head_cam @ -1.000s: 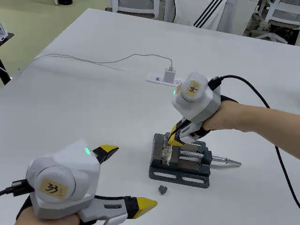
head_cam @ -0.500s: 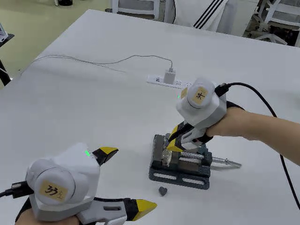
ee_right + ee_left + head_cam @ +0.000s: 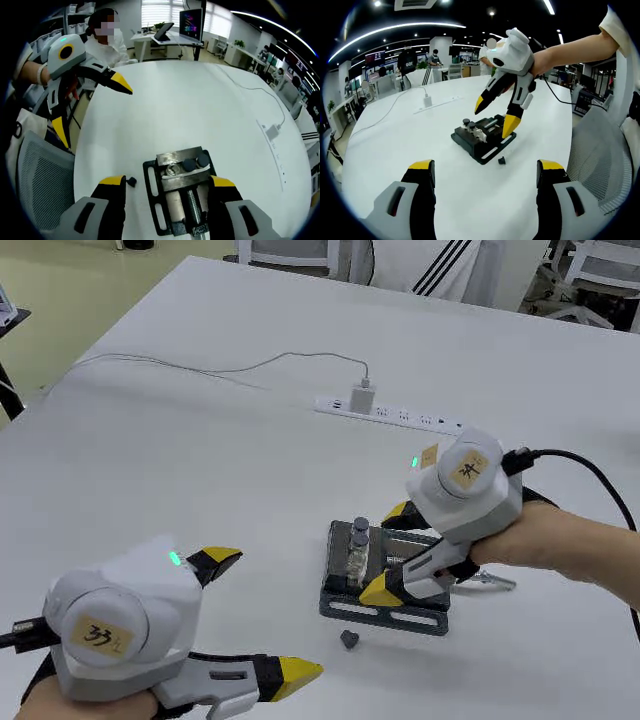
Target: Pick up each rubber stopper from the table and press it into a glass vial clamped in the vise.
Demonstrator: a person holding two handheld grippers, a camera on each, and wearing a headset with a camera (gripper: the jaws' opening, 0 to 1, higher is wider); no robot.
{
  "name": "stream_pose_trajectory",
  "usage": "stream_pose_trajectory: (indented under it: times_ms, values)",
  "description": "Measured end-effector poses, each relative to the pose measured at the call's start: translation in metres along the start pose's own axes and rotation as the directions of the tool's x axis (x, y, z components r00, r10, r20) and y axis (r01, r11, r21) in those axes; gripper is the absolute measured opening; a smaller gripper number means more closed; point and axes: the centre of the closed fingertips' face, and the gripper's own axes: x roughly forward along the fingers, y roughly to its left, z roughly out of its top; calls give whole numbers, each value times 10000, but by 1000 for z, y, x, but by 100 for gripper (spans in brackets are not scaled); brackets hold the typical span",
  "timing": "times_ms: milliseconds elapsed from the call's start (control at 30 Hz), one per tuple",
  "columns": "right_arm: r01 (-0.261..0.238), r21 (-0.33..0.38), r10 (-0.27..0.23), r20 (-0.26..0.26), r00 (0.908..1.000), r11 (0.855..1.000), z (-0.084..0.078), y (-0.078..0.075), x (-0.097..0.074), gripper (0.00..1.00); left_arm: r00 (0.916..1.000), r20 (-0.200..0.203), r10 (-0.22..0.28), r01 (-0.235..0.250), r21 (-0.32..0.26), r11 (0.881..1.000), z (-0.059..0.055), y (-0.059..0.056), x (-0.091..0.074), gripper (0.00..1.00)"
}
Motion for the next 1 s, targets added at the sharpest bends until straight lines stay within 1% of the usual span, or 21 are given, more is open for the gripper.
stream_pose_trajectory:
  times_ms: [100, 167, 200, 233, 267, 300, 367, 400, 467, 533, 600, 633, 700, 800, 1000]
  values:
    - [145, 191, -152, 325, 9994, 9997, 0, 2, -2, 77, 10000, -51, 22, -22, 2, 10000, -2, 2, -2, 82]
    - [378, 329, -394, 493, 9980, 9987, 0, 1, -4, 87, 10000, -89, 27, -27, 40, 10000, -2, 3, -3, 82]
    - [553, 423, -580, 671, 9961, 9976, 1, -1, -5, 91, 9999, -103, 28, -27, 53, 10000, -3, 3, -4, 82]
    - [712, 569, -753, 743, 9944, 9958, 1, -2, -5, 95, 9999, -111, 26, -25, 85, 10000, -2, 4, -5, 82]
    - [787, 625, -834, 768, 9935, 9949, 0, -2, -6, 98, 9999, -127, 24, -23, 102, 9999, -2, 4, -5, 82]
    - [950, 721, -1013, 895, 9908, 9929, 1, -3, -7, 99, 9999, -149, 28, -27, 113, 9999, -3, 5, -5, 82]
    - [959, 825, -1034, 927, 9903, 9920, -1, -1, -8, 99, 9999, -161, 26, -24, 130, 9999, -3, 6, -6, 82]
    - [979, 1039, -1082, 987, 9892, 9898, -2, 0, -8, 99, 9999, -162, 28, -26, 143, 9999, -3, 7, -6, 83]
    - [1035, 1042, -1147, 1080, 9875, 9892, -3, 2, -8, 97, 9998, -179, 2, 2, 201, 9998, -3, 7, -6, 82]
    - [1011, 1129, -1131, 1059, 9879, 9885, -5, 6, -8, 96, 9998, -192, -22, 26, 225, 9997, -2, 7, -6, 83]
    - [988, 1248, -1132, 1141, 9870, 9872, -7, 10, -8, 96, 9998, -197, -46, 51, 274, 9996, -1, 7, -7, 83]
    - [1051, 1351, -1214, 1191, 9854, 9852, -7, 11, -8, 96, 9998, -204, -61, 68, 303, 9995, -1, 7, -7, 83]
    - [1030, 1477, -1222, 1271, 9843, 9836, -8, 14, -9, 94, 9997, -227, -94, 101, 336, 9994, -1, 7, -7, 82]
    - [1177, 1749, -1425, 1366, 9803, 9775, -12, 19, -8, 92, 9994, -286, -174, 187, 441, 9989, -2, 7, -8, 82]
    - [1269, 2282, -1645, 1542, 9742, 9653, -18, 31, -6, 90, 9987, -373, -343, 366, 602, 9975, -2, 5, -9, 82]
